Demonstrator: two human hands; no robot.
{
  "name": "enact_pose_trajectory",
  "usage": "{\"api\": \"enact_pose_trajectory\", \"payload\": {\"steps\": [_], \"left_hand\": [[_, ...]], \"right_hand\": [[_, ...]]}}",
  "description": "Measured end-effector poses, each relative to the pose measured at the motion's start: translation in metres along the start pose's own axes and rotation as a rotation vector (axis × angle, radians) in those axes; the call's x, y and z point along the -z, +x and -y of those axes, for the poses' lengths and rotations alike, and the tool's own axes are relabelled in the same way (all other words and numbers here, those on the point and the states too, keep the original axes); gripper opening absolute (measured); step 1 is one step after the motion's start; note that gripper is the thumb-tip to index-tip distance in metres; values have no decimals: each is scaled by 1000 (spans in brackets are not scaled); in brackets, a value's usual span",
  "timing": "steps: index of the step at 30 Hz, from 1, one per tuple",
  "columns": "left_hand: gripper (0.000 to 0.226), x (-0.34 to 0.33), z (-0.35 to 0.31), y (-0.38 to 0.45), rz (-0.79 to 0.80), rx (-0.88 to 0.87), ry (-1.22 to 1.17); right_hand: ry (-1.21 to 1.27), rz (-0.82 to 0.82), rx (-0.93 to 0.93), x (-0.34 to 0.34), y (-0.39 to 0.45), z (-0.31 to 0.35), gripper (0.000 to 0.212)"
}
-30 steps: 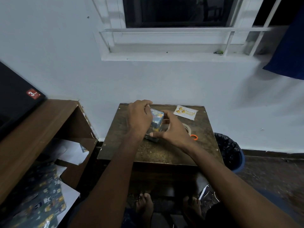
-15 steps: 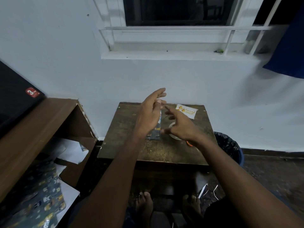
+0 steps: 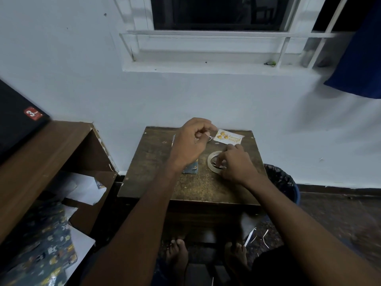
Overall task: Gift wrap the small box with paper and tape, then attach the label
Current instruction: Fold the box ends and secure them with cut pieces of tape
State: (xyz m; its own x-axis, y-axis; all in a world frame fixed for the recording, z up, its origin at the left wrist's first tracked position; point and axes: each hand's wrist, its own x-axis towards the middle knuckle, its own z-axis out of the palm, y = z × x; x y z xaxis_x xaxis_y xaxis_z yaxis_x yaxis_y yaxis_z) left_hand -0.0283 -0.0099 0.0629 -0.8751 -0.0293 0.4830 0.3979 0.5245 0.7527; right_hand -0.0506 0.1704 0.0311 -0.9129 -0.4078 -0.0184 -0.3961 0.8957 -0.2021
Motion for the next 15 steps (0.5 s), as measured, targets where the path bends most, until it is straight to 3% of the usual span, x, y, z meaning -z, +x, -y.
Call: {"api": "enact_pose_trajectory", "payload": {"steps": [7,15], "left_hand": [[25,8,1,2,27,95,-21],[18,12,3,5,104,110,-21]], "right_hand": [[-5,-47,-5,3,2,-4,21],[525,-162,32,21,2,-16,5]]}}
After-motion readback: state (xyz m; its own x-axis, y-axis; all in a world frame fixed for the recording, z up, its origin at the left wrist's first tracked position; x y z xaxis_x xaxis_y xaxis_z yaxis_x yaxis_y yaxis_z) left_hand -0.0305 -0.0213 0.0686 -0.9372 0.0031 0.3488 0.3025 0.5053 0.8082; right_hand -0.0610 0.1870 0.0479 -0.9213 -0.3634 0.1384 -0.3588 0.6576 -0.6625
